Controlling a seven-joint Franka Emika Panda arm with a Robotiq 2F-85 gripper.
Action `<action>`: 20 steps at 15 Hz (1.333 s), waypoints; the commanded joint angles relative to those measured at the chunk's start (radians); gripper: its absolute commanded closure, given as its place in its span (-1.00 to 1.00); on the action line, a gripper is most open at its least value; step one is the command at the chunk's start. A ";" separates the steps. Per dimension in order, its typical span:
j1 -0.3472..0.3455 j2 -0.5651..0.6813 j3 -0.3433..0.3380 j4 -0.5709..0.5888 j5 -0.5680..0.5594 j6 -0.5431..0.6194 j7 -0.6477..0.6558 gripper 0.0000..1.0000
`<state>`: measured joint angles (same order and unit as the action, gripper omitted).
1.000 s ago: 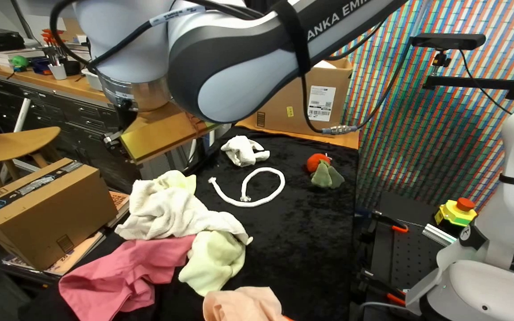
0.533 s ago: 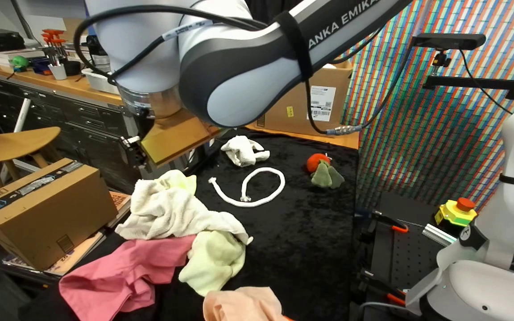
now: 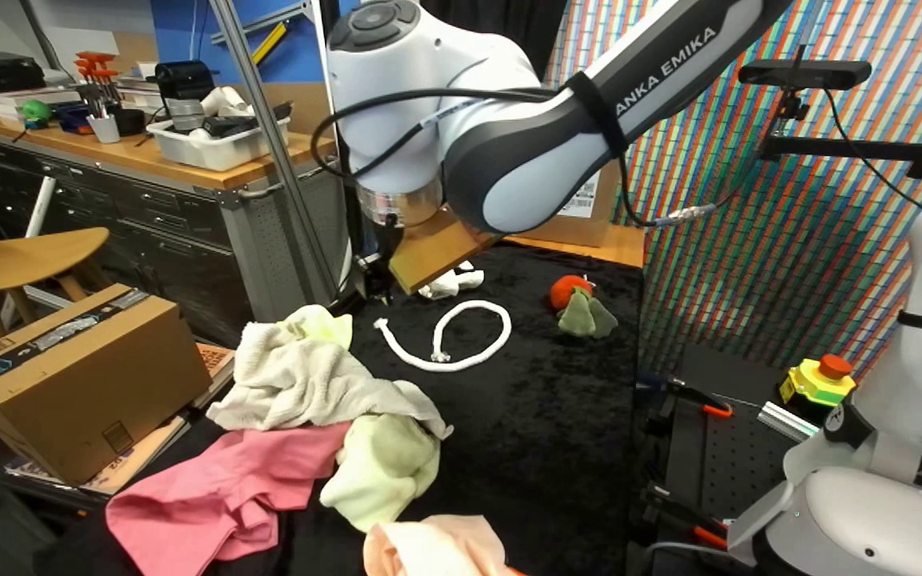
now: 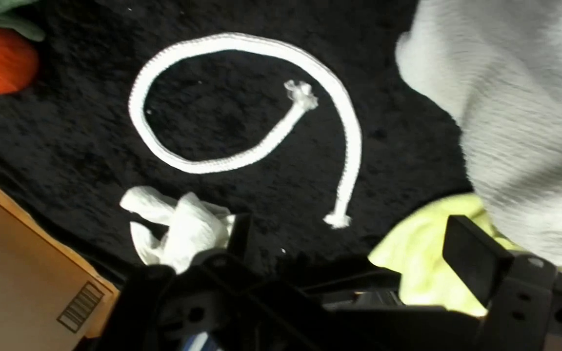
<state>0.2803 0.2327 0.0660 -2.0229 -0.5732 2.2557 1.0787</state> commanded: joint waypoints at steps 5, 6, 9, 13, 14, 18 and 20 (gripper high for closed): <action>-0.169 -0.203 -0.063 -0.341 0.040 0.197 -0.059 -1.00; -0.188 -0.205 -0.072 -0.360 0.042 0.219 -0.063 -1.00; -0.239 -0.204 -0.097 -0.404 0.062 0.281 -0.089 -1.00; -0.277 -0.182 -0.119 -0.431 0.100 0.337 -0.121 -1.00; -0.284 -0.175 -0.124 -0.434 0.106 0.350 -0.131 -1.00; -0.302 -0.130 -0.145 -0.424 0.112 0.391 -0.186 -1.00; -0.304 -0.095 -0.156 -0.407 0.108 0.415 -0.209 -1.00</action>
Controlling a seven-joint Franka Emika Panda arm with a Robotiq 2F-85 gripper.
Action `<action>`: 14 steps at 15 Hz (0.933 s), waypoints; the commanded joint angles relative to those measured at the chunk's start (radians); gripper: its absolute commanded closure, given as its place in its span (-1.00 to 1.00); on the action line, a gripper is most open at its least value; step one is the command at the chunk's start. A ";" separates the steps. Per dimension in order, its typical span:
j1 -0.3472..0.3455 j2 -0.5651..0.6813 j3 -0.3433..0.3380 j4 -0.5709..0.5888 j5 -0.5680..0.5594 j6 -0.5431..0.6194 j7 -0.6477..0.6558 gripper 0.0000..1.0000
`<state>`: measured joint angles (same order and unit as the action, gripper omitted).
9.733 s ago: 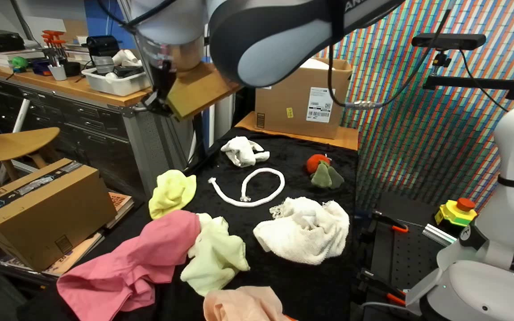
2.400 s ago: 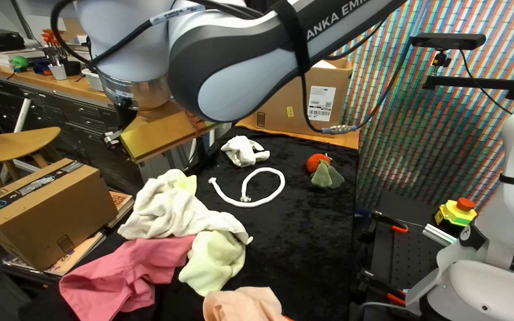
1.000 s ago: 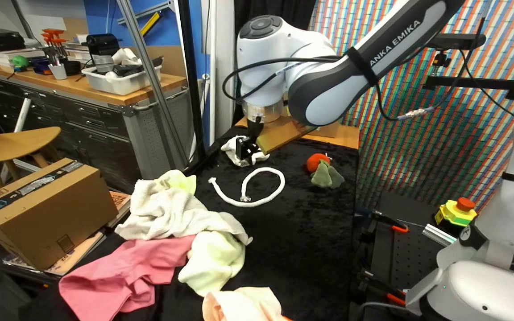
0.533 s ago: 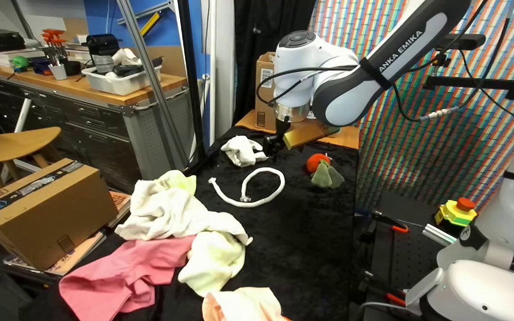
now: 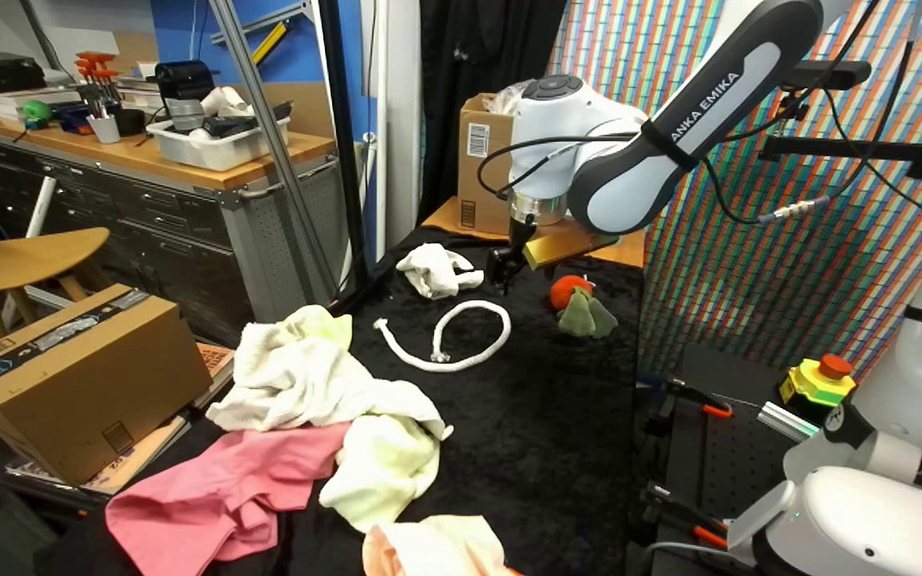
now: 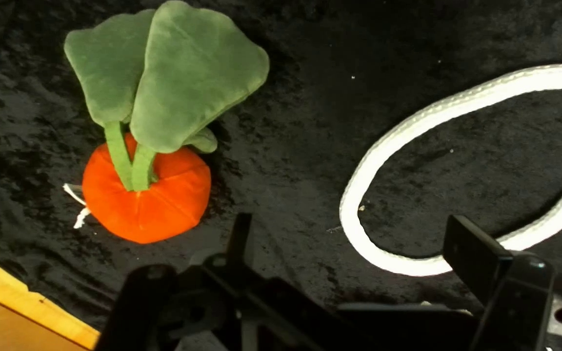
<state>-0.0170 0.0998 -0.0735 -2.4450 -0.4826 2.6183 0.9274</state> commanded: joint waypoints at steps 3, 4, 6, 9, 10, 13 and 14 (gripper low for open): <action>0.000 0.096 -0.028 0.036 0.029 0.089 -0.109 -1.00; 0.004 0.114 -0.034 0.043 0.030 0.099 -0.121 -1.00; 0.010 0.150 -0.042 0.061 0.037 0.115 -0.155 -1.00; 0.024 0.203 -0.061 0.102 0.043 0.120 -0.193 -1.00; 0.024 0.216 -0.063 0.114 0.058 0.120 -0.212 -1.00; 0.016 0.265 -0.063 0.165 0.138 0.116 -0.265 -1.00; 0.017 0.279 -0.066 0.181 0.170 0.109 -0.274 -1.00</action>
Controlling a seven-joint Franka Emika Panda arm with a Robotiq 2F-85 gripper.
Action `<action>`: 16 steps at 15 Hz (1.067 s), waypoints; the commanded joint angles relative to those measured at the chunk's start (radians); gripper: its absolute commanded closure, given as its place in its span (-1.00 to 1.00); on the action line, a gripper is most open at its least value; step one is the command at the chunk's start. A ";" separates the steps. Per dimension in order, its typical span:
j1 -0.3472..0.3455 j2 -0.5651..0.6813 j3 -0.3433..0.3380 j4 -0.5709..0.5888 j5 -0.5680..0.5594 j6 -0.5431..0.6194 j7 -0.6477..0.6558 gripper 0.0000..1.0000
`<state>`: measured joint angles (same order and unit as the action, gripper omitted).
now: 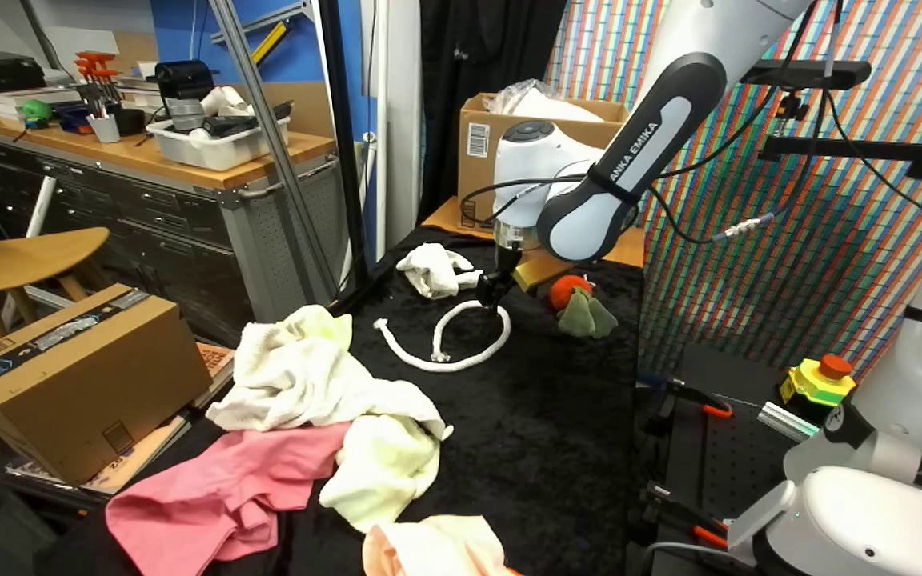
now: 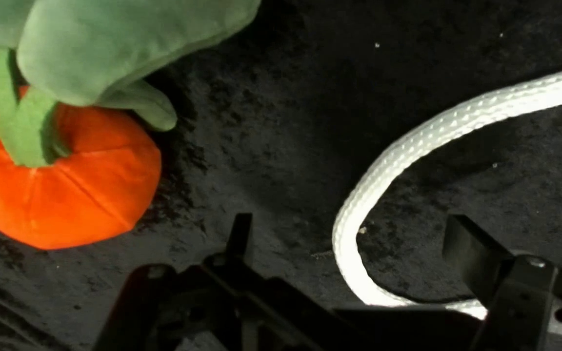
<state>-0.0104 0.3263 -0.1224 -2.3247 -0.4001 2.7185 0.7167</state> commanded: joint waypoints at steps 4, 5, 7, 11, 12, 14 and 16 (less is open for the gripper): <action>0.002 0.106 -0.012 0.122 0.236 -0.013 -0.126 -1.00; 0.004 0.116 -0.015 0.131 0.261 -0.013 -0.139 -1.00; 0.007 0.129 -0.019 0.145 0.301 -0.014 -0.166 -1.00; 0.006 0.149 -0.019 0.165 0.364 -0.019 -0.210 -1.00; 0.007 0.155 -0.020 0.169 0.375 -0.018 -0.218 -1.00; 0.001 0.162 -0.013 0.175 0.403 -0.020 -0.244 -1.00; -0.002 0.163 -0.009 0.177 0.423 -0.015 -0.264 -1.00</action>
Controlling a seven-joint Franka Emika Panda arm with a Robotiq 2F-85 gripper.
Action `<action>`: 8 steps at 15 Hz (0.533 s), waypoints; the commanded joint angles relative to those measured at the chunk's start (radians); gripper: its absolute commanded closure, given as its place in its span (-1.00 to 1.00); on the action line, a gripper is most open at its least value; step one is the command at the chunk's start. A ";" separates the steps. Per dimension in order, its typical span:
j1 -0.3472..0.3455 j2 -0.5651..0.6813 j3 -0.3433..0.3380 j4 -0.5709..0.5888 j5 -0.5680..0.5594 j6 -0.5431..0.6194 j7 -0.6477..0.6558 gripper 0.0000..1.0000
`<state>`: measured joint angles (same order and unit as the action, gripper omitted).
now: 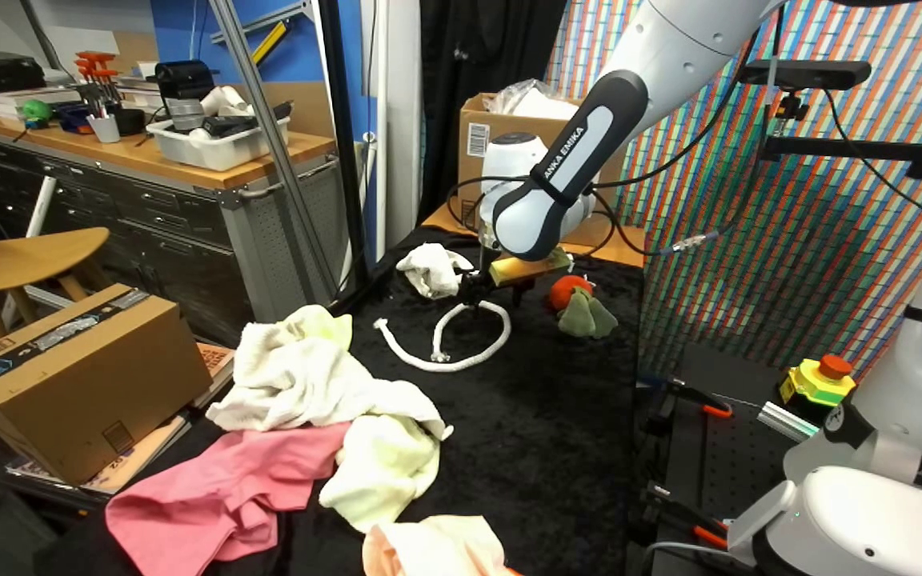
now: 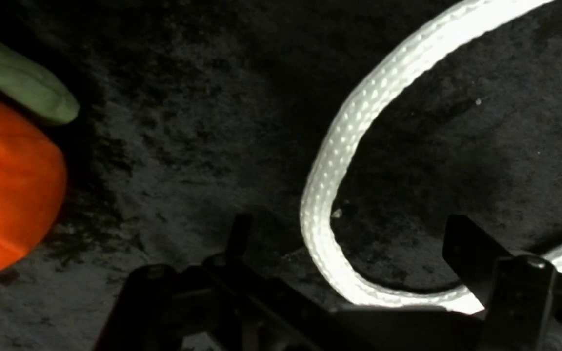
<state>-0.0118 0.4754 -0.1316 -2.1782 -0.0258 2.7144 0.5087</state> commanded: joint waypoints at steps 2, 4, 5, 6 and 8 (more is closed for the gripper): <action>0.000 0.012 0.001 0.031 0.062 -0.008 -0.073 -1.00; 0.000 0.011 0.003 0.035 0.071 -0.007 -0.085 -1.00; 0.002 0.012 0.002 0.039 0.073 -0.007 -0.089 -1.00; 0.003 0.013 0.004 0.042 0.075 -0.007 -0.094 -1.00; 0.005 0.018 0.007 0.048 0.075 -0.006 -0.101 -1.00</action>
<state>-0.0115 0.4767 -0.1281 -2.1618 0.0177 2.7144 0.4464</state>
